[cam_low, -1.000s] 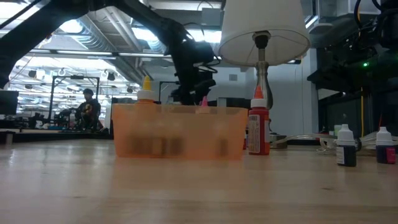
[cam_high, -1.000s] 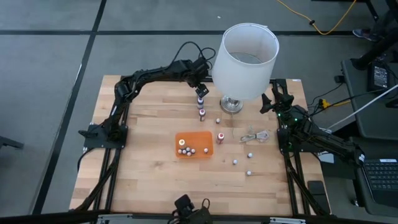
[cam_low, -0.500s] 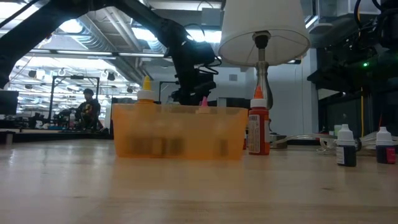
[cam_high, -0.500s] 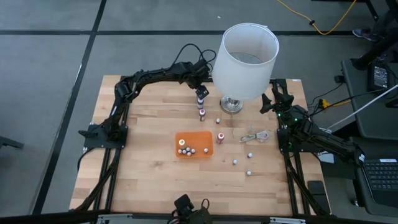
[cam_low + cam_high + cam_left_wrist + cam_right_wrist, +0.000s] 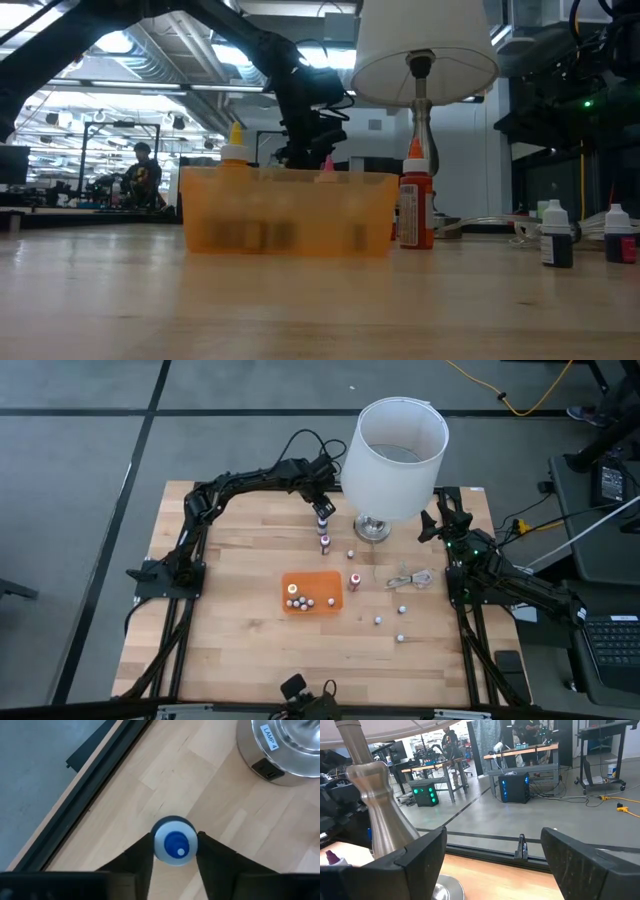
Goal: Pick & Place food coloring
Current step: Put the big blue food coloring bottle into the orange transparent bin
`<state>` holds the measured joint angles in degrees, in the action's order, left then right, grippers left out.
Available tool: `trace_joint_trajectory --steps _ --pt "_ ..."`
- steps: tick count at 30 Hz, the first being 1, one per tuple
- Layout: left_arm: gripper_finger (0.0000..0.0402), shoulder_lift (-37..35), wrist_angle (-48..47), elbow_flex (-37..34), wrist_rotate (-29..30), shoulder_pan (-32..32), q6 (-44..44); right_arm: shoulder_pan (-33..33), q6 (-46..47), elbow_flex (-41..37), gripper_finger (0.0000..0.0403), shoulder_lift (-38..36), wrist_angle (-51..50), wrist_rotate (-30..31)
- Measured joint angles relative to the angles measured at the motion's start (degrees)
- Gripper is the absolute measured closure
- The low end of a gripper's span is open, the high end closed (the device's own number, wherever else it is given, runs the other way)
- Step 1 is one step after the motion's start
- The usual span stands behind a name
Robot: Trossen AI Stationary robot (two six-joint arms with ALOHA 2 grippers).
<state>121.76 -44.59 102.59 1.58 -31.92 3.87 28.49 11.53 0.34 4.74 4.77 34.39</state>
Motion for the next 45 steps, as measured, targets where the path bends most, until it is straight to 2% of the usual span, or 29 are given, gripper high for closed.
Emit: trace_joint_trajectory --steps 2,10,16,25,28,32,37,45 --pt "0.0289 0.0 -0.1 0.0 0.1 0.0 0.5 0.0 0.0 0.0 0.0079 0.0 0.0 0.0" --pt "0.0291 -1.5 -2.8 0.0 0.8 0.0 4.4 0.0 0.0 0.0 0.0079 0.0 0.0 0.0" --pt "0.0291 -6.3 -6.8 0.0 5.3 0.0 5.4 0.0 0.0 0.0 0.0079 0.0 0.0 0.0" --pt "0.0291 -15.7 -9.4 0.0 7.7 2.6 5.4 0.0 0.0 0.0 0.0079 0.0 0.0 0.0" --pt "0.0291 -19.8 -8.4 -2.2 8.9 4.8 5.5 0.0 0.0 0.0 0.0079 0.0 0.0 0.0" --pt "0.0291 -27.1 -4.7 -11.0 11.7 8.7 6.4 0.0 0.0 0.0 0.0079 0.0 0.0 0.0" --pt "0.0291 -35.2 -4.0 -19.6 11.9 14.8 9.2 0.0 0.0 0.0 0.0079 0.0 0.0 0.0" --pt "0.0291 -39.3 -4.7 -23.3 11.3 26.4 11.7 0.0 0.0 0.0 0.0079 0.0 0.0 0.0"
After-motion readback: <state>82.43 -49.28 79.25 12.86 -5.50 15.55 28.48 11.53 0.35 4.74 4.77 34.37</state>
